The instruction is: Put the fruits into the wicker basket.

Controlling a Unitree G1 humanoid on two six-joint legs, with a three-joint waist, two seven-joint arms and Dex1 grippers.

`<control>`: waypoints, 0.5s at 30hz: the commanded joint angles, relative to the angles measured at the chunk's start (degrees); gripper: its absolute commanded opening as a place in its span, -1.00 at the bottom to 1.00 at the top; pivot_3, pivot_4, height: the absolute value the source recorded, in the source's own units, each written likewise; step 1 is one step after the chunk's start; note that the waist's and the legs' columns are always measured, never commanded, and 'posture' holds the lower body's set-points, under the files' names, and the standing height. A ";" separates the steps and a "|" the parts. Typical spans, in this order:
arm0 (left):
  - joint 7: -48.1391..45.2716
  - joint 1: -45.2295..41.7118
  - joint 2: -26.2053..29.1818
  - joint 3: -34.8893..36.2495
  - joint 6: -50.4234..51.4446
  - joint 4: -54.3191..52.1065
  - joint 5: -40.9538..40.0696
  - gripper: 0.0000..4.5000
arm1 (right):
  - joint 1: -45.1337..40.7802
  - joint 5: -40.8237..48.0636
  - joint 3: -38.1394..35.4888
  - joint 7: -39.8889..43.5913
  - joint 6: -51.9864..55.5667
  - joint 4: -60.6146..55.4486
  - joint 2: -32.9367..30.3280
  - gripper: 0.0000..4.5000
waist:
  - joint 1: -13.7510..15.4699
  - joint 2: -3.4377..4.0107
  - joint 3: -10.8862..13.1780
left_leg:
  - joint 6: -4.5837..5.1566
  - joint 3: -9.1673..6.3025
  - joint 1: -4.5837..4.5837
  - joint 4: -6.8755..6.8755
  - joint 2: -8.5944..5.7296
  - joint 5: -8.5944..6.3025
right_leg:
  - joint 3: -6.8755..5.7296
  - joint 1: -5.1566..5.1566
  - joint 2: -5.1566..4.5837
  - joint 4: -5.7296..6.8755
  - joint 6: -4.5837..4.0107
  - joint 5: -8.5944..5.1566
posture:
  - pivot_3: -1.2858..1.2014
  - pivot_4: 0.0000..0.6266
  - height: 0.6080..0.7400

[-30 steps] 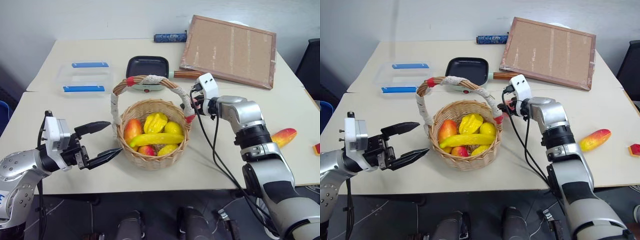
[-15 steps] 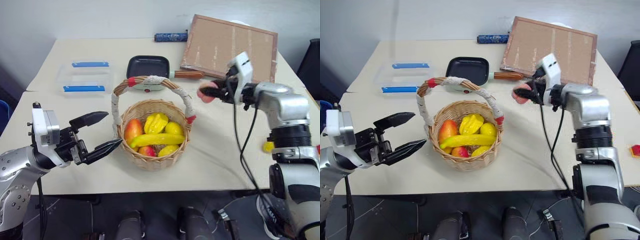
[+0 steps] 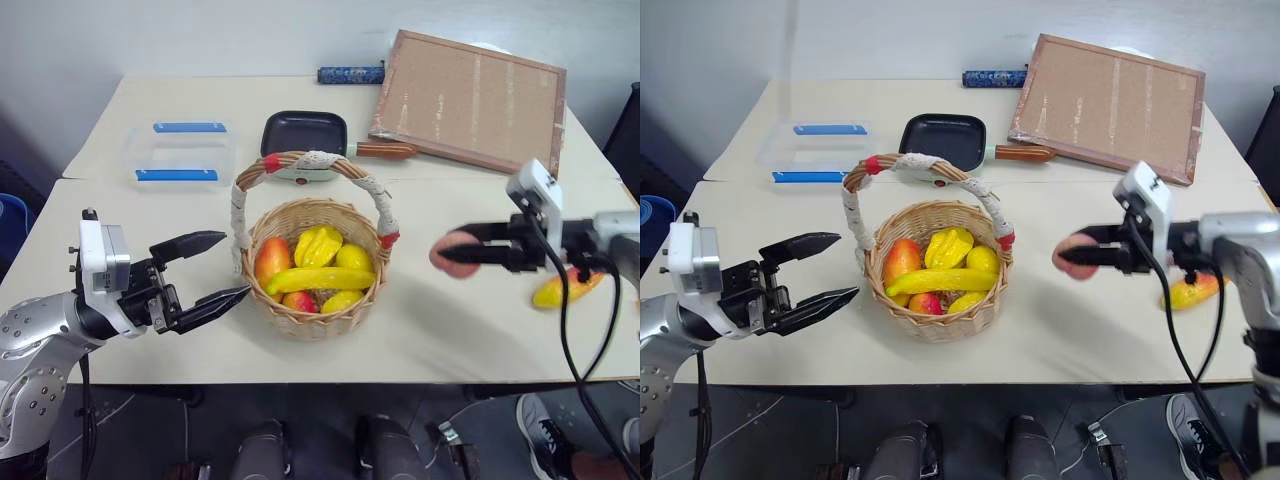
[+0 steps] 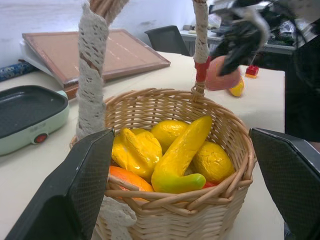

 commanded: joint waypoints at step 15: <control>-3.14 3.96 1.42 2.88 0.44 1.83 -0.43 1.00 | -5.81 -4.58 19.80 -24.13 -18.20 -14.34 30.09 -0.08 | 0.15 -0.22 -0.13 | -0.22 0.06 0.16 0.00 0.27 -0.01 | 0.22 -0.05 0.34 0.08 -0.28 0.12 | 0.03 -0.52 1.00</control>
